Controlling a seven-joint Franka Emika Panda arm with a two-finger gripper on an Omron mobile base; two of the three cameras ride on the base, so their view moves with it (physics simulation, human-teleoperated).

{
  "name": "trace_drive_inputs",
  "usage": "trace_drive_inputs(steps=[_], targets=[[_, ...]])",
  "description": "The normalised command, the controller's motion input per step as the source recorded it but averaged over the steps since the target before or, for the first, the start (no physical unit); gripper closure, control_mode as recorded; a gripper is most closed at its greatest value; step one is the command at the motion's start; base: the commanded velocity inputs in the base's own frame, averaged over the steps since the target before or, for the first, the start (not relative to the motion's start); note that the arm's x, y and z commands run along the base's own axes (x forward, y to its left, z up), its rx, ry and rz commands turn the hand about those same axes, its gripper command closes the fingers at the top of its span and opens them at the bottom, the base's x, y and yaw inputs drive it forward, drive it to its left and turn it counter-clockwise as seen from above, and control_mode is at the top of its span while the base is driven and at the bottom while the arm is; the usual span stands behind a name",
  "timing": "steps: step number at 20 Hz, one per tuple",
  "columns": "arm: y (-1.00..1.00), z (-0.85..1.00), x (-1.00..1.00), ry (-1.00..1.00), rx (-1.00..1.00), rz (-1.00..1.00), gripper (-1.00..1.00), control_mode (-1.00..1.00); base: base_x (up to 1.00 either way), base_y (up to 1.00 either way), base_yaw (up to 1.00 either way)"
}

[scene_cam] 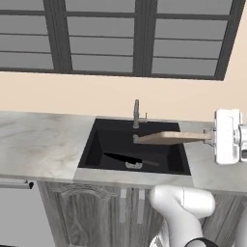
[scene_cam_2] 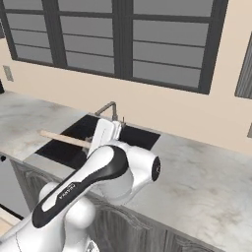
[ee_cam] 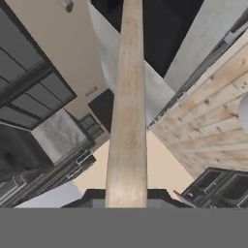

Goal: Move the cutting board and knife to the sink. Then move spray from the cabinet to the counter.

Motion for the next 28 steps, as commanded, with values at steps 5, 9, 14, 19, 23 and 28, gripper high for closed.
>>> trace_drive_inputs(steps=[5, 9, 14, 19, 23, 28], targets=[[0.08, -0.14, 0.18, 0.07, -0.01, 0.03, 1.0, -1.0, 0.0, 0.0, 0.0], [0.17, -0.23, 0.21, 0.0, -0.03, 0.0, 1.0, -1.0, 0.0, 0.0, 0.0], [0.14, -0.28, 0.21, 0.0, -0.02, 0.01, 1.0, -1.0, 0.0, 0.0, 0.0], [0.09, -0.3, 0.42, 0.01, -0.01, 0.0, 1.0, -1.0, 0.0, 0.0, 0.0], [0.04, -0.26, 0.52, 0.01, 0.0, 0.0, 1.0, -1.0, 0.0, 0.0, 0.0], [0.03, -0.28, 0.54, 0.01, 0.0, 0.01, 1.0, -1.0, 0.0, 0.0, 0.0]])
